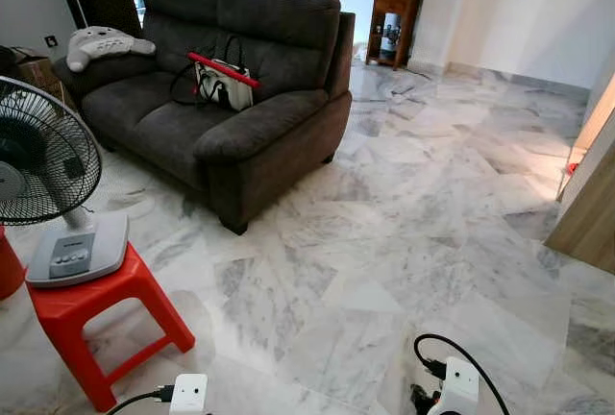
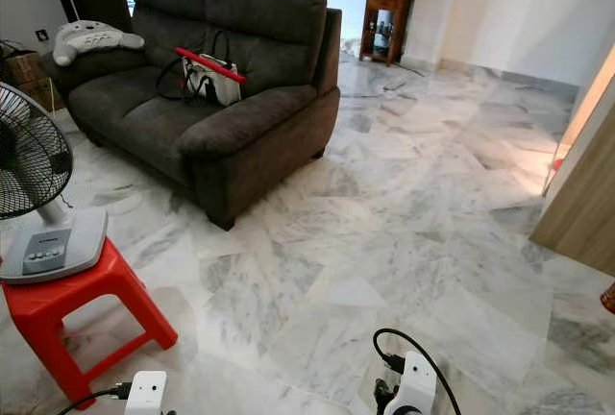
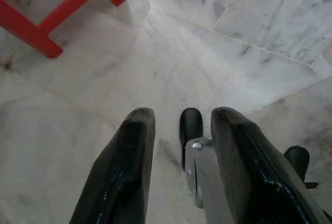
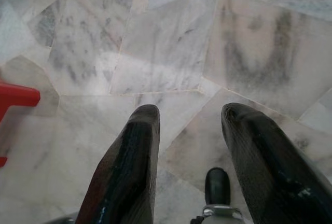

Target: Picking trash to rubbish bin

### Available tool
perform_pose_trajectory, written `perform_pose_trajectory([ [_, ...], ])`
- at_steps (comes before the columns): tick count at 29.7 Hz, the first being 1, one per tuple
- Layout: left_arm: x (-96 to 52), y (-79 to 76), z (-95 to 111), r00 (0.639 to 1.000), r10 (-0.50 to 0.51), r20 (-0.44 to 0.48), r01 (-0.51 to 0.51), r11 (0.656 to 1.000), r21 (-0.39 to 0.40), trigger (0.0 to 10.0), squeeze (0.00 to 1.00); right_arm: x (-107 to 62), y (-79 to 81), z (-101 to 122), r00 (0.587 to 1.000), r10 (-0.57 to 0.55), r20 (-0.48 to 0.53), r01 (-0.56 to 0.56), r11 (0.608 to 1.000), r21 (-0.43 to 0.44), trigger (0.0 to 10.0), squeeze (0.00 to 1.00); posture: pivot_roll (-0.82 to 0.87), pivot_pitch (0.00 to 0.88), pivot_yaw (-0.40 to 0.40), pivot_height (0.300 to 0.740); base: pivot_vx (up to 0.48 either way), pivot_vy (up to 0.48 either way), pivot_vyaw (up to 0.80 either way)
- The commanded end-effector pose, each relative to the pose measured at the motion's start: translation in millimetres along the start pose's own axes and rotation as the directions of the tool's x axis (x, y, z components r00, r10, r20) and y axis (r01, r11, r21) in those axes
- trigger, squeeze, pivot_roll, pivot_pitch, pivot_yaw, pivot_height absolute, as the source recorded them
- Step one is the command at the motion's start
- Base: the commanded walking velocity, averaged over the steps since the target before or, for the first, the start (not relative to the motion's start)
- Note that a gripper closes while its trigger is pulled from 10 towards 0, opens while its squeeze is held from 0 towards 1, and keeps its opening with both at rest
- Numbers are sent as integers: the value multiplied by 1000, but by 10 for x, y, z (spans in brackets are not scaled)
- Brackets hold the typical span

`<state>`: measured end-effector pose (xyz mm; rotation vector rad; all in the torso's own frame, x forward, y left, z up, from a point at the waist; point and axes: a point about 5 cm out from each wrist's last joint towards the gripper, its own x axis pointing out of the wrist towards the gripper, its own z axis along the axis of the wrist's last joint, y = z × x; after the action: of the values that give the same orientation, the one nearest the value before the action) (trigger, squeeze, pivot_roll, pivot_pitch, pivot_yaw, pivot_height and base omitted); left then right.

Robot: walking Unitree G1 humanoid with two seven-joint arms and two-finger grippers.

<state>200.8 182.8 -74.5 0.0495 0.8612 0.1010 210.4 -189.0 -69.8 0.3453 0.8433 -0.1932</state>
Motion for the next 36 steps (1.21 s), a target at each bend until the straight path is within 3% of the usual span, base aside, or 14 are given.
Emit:
perform_pose_trajectory([
  [1,-7,11,-48,1000,7,-26,-7,1000,-2,10000,0,-5,-28,-7,1000,-6,-6,6,1000,5,10000,0,-46,0,-10,740,0,277,563],
  [15,-14,6,-84,999,0,-38,1,1000,13,10000,0,-8,-37,-20,1000,-3,-13,3,1000,1,10000,0,-46,0,-8,740,0,156,556],
  [36,-17,22,-95,999,-3,-44,4,1000,25,10000,0,-18,-34,-81,1000,7,-26,-7,1000,16,10000,0,-46,0,5,740,0,0,547],
])
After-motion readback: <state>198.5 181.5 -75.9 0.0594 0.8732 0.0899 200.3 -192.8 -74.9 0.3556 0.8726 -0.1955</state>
